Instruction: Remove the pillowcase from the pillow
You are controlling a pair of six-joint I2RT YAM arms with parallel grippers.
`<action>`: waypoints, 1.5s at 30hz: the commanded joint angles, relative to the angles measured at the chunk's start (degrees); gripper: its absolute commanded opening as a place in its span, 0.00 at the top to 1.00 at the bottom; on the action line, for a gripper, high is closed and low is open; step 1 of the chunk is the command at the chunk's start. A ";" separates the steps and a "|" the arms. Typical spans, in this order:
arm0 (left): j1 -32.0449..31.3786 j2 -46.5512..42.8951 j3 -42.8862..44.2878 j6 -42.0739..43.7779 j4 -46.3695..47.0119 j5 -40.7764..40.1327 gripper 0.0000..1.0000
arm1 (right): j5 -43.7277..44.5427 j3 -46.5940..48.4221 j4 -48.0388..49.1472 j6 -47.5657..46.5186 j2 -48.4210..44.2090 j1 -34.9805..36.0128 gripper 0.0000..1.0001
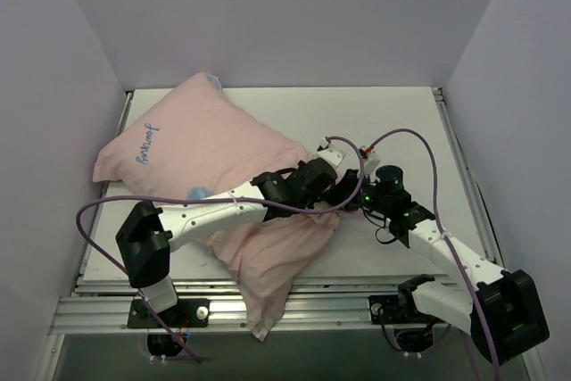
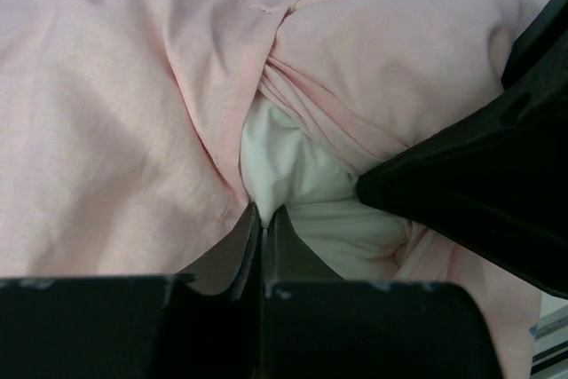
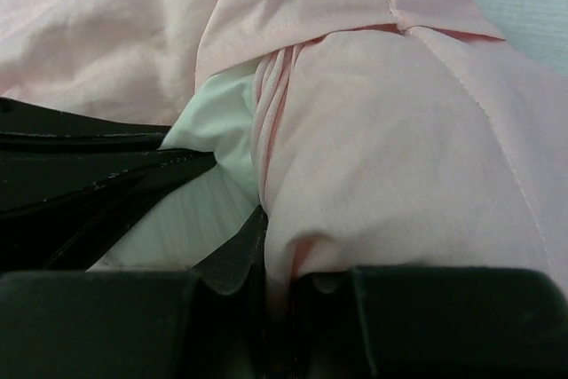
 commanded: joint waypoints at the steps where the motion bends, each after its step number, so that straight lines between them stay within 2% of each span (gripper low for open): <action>1: 0.78 -2.55 -2.62 -0.20 -6.79 -1.26 0.98 | 3.80 4.02 -2.03 -3.64 -4.23 -0.23 0.98; 3: 1.04 -3.79 -3.41 -0.20 -6.53 -1.70 0.98 | 7.14 4.63 -4.93 -4.87 -5.11 -0.14 0.98; 11: 3.06 -10.82 -7.02 0.24 -6.62 -1.97 0.98 | 29.45 7.10 -20.76 -6.37 -9.60 -0.67 0.98; 18: 5.17 -16.70 -10.80 0.77 -6.61 -2.23 0.98 | 40.81 8.94 -29.63 -3.56 -10.48 -0.84 1.00; 29: 7.54 -26.55 -16.95 -0.02 -5.48 0.49 0.98 | 41.88 11.23 -33.16 0.22 -10.04 -2.51 1.00; 35: 9.12 -34.72 -20.99 -0.55 -6.52 2.43 0.98 | 35.12 11.67 -31.67 -0.39 -9.60 -6.11 1.00; 43: 11.50 -43.34 -25.12 -2.22 -6.97 2.34 0.98 | 34.58 13.16 -32.46 -1.88 -8.37 -6.91 1.00; 45: 11.85 -44.31 -25.56 -2.74 -5.48 2.60 0.98 | 31.52 12.29 -31.23 -2.94 -8.63 -6.91 1.00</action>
